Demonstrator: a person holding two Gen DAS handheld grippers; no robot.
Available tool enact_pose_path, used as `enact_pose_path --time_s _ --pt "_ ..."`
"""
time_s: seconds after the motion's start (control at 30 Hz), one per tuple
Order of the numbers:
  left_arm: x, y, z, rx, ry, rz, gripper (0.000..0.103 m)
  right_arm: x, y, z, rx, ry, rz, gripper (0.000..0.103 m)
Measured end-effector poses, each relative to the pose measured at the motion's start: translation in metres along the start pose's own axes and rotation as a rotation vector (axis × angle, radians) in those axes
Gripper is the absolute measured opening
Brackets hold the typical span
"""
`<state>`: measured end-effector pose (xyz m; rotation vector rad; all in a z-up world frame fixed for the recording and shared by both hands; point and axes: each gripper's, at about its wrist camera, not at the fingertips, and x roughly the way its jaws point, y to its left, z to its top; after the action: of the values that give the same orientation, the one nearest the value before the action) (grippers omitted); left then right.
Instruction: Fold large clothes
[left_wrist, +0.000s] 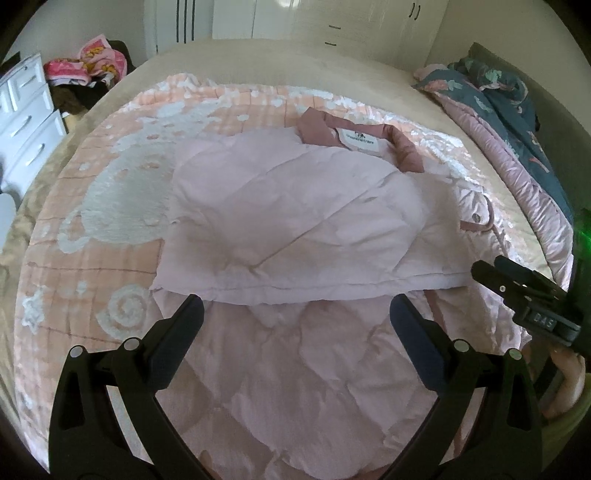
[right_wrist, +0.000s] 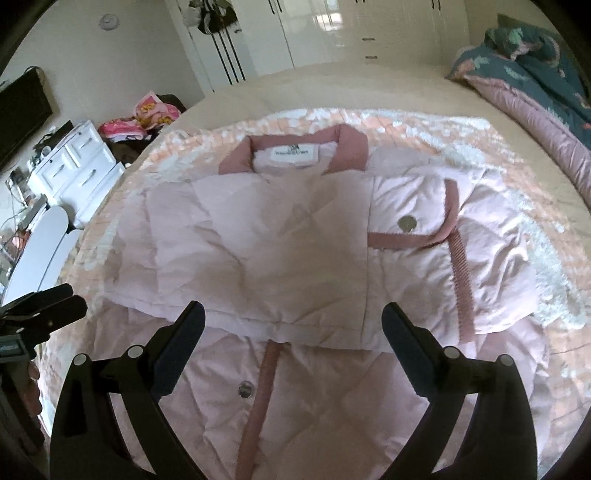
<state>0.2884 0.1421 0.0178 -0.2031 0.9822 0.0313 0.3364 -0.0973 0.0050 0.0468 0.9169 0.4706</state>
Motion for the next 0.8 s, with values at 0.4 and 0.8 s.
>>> enact_pose_path --time_s 0.4,0.8 --pt "-0.03 -0.012 0.0 0.014 -0.042 -0.008 0.095 -0.04 0.004 0.001 -0.005 -0.04 0.012 0.096" --pt "-0.069 -0.029 -0.006 0.031 -0.11 -0.03 0.095 -0.085 0.006 -0.005 -0.028 -0.094 0.006 0.097"
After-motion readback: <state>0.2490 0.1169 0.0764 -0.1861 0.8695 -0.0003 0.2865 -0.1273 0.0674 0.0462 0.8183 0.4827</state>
